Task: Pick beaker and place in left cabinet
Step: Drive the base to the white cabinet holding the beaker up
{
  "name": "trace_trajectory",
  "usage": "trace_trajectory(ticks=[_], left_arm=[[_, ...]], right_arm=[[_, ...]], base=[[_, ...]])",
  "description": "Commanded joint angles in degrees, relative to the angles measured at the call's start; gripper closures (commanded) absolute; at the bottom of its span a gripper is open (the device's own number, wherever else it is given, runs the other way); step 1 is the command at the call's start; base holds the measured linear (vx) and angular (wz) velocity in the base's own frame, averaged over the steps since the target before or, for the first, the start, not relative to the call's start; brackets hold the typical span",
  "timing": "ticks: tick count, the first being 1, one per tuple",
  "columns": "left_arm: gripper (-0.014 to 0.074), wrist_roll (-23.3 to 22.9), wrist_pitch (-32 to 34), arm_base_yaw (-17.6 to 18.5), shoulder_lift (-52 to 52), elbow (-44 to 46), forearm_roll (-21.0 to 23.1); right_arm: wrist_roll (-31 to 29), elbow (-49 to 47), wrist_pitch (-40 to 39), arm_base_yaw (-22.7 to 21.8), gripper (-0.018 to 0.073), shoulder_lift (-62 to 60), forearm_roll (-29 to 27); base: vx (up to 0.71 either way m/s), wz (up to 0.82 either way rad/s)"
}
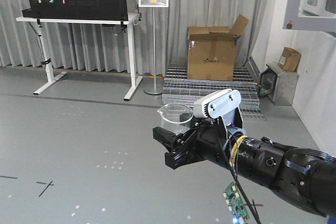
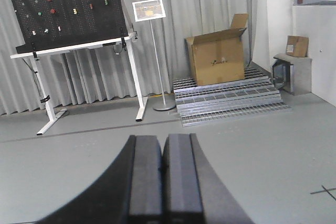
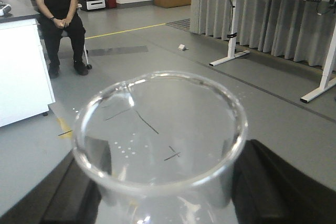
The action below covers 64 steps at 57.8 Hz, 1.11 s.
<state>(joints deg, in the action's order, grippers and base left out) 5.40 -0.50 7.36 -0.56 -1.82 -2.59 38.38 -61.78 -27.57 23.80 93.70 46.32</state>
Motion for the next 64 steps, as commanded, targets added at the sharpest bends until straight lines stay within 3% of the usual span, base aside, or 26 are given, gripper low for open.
trace_trajectory(ticks=[1, 64], left_arm=[[0.0595, -0.15, 4.82, 0.03, -0.99, -0.90, 0.18], [0.0595, -0.15, 4.82, 0.03, -0.99, -0.90, 0.18]], right_arm=[[0.10, -1.62, -3.63, -0.22, 0.0568, -2.79, -1.29], [0.10, -1.62, -3.62, -0.22, 0.0568, -2.79, -1.29]], base=[[0.61, 0.00], [0.64, -0.02]])
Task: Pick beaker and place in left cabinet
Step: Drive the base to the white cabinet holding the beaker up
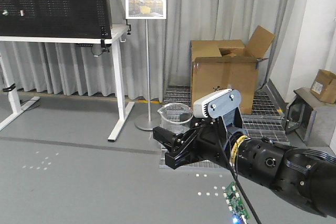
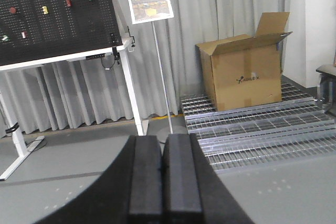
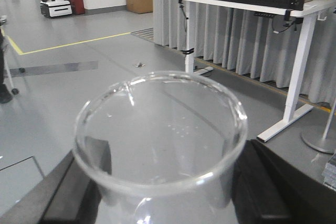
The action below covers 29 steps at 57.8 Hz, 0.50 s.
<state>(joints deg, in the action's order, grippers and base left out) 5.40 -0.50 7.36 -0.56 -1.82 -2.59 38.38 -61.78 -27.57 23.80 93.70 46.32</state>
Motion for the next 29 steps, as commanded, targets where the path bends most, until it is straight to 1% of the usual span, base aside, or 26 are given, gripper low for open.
trace_trajectory(ticks=[1, 29], left_arm=[[0.0595, -0.15, 4.82, 0.03, -0.99, -0.90, 0.18], [0.0595, -0.15, 4.82, 0.03, -0.99, -0.90, 0.18]], right_arm=[[0.10, -1.62, -3.62, -0.22, 0.0568, -2.79, -1.29], [0.10, -1.62, -3.56, -0.22, 0.0568, -2.79, -1.29]], base=[[0.65, -0.08], [0.63, -0.09]])
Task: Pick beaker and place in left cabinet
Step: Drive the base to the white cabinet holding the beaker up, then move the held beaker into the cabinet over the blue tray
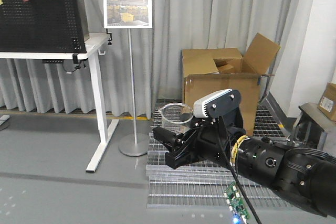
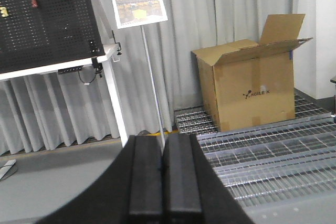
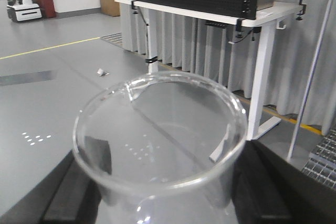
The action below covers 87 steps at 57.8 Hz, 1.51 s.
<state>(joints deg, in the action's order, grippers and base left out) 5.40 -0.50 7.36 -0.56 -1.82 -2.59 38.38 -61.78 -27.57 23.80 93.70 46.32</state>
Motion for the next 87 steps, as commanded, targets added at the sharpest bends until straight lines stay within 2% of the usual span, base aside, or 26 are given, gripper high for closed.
trace_trajectory(ticks=[1, 45, 87], left_arm=[[0.0595, -0.15, 4.82, 0.03, -0.99, -0.90, 0.18], [0.0595, -0.15, 4.82, 0.03, -0.99, -0.90, 0.18], [0.0595, -0.15, 4.82, 0.03, -0.99, -0.90, 0.18]], right_arm=[[0.10, -1.62, -3.56, -0.22, 0.0568, -2.79, -1.29], [0.10, -1.62, -3.37, -0.22, 0.0568, -2.79, -1.29], [0.10, -1.62, -3.26, -0.22, 0.0568, -2.79, -1.29]], base=[[0.60, -0.08], [0.50, -0.14], [0.25, -0.75]])
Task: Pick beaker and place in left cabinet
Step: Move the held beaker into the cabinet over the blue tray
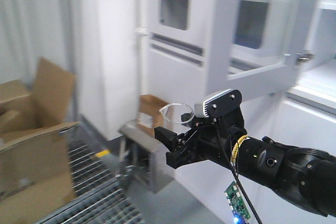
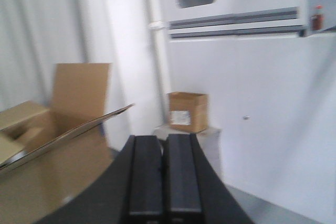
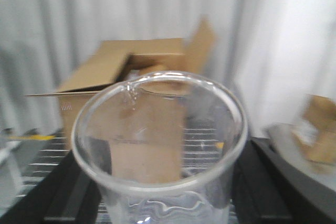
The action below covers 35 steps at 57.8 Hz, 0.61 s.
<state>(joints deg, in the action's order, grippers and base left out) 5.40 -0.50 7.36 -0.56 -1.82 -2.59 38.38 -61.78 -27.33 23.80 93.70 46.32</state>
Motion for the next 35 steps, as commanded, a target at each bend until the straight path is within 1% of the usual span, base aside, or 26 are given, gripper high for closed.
trace_trajectory(ticks=[1, 21, 35], left_arm=[[0.0595, -0.15, 4.82, 0.03, -0.99, -0.90, 0.18], [0.0595, -0.15, 4.82, 0.03, -0.99, -0.90, 0.18], [0.0595, -0.15, 4.82, 0.03, -0.99, -0.90, 0.18]], right_arm=[[0.10, -1.62, -3.50, -0.22, 0.0568, -2.79, -1.29], [0.10, -1.62, -3.50, -0.22, 0.0568, -2.79, -1.29], [0.10, -1.62, -3.50, -0.22, 0.0568, -2.79, -1.29]], base=[[0.21, -0.81], [0.21, -0.77], [0.23, -0.60]])
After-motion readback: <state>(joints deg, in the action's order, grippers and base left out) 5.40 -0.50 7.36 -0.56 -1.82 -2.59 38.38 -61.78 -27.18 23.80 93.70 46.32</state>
